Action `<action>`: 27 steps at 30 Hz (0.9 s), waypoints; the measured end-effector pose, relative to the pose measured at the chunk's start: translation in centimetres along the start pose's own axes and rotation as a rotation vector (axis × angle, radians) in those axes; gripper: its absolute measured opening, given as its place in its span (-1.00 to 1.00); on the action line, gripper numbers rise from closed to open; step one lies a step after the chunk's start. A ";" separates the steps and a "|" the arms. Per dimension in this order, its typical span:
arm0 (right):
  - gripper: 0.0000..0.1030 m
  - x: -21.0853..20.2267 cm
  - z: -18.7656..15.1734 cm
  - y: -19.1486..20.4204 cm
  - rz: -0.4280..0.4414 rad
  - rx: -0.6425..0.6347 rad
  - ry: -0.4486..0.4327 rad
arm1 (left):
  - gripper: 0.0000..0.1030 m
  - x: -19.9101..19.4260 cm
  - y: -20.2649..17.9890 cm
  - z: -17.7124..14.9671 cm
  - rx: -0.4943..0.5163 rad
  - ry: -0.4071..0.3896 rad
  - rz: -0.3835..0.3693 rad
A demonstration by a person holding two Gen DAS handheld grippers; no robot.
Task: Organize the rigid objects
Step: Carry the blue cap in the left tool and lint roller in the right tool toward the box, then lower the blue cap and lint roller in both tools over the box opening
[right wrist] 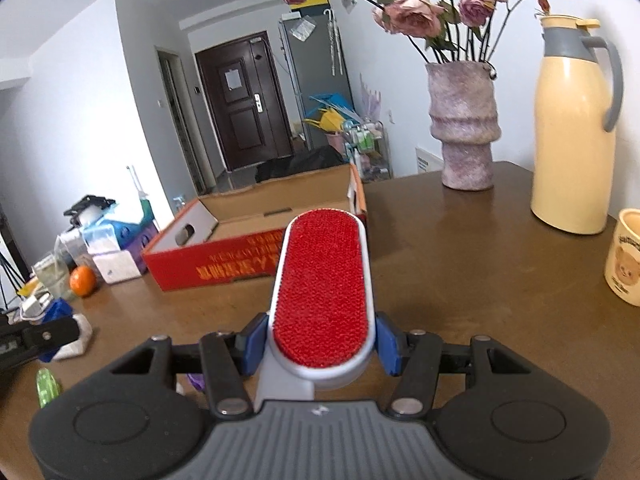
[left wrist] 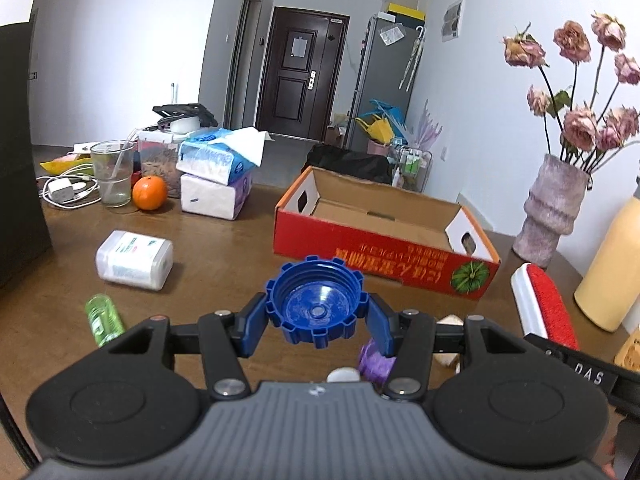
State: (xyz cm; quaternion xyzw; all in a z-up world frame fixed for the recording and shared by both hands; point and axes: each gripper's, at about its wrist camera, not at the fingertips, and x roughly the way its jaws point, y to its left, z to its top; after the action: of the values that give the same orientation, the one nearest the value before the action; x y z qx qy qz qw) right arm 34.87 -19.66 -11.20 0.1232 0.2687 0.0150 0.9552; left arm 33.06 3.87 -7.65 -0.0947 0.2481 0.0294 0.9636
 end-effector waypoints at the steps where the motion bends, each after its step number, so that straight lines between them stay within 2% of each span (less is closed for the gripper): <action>1: 0.06 0.2 0.3 0.2 0.007 0.002 -0.004 | 0.05 0.3 -0.1 0.3 -0.005 -0.002 -0.003; 27: 0.06 8.0 6.3 3.7 0.087 -0.031 -0.063 | 0.05 10.3 -1.9 6.3 -0.056 -0.028 0.002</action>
State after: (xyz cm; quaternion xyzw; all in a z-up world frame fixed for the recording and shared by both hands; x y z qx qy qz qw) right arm 45.10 -16.72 -9.14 0.1204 0.2329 0.0567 0.9634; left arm 45.22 3.37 -6.93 -0.1209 0.2336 0.0385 0.9640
